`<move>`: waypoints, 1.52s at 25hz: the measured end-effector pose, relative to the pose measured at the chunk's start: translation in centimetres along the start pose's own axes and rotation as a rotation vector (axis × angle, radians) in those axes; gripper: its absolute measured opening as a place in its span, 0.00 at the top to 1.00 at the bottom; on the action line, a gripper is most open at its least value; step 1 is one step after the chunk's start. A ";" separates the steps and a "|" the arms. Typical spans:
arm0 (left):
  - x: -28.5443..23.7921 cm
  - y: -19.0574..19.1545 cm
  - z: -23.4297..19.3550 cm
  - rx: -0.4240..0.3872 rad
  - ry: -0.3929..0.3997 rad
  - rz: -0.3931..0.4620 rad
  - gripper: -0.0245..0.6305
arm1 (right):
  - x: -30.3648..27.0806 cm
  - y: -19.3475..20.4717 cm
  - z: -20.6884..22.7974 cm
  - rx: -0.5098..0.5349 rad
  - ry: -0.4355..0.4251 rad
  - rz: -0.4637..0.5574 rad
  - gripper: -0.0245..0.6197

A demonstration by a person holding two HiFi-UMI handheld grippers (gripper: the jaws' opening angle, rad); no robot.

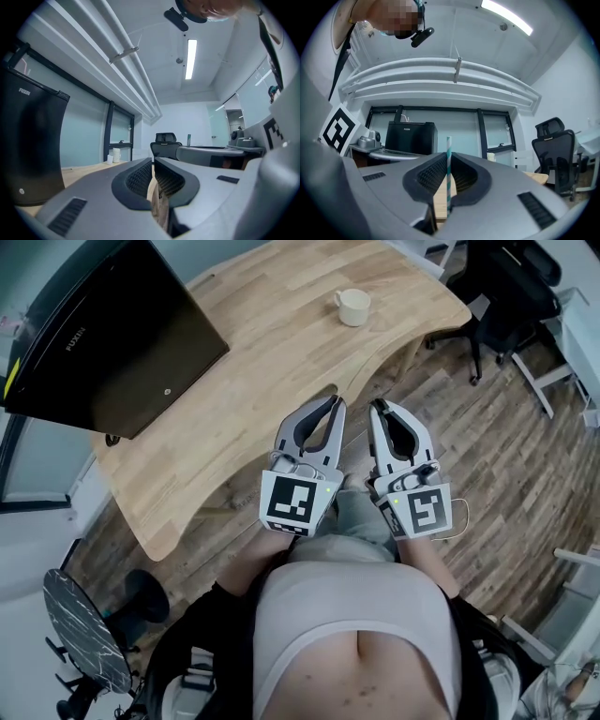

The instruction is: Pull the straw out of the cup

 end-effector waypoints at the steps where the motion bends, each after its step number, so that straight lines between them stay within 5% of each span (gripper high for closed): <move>1: 0.2 -0.1 0.4 -0.001 0.005 0.002 0.93 | 0.4 -0.1 -0.1 0.002 0.002 -0.001 0.90; 18: 0.0 -1.2 4.9 0.006 0.026 -0.001 0.93 | 4.0 -2.4 1.7 0.016 -0.014 0.008 0.90; 38: -1.6 -1.4 10.5 0.009 -0.046 -0.003 0.93 | 8.0 -1.8 6.1 0.032 -0.066 0.023 0.90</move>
Point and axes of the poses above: the fingertips, and each gripper's own axes: x backward along the fingers, z to its right, y out of its underside, the point moved 5 cm from there along x, backward along the fingers, and after that the axes turned 8 degrees about -z, right-handed, at the moved point
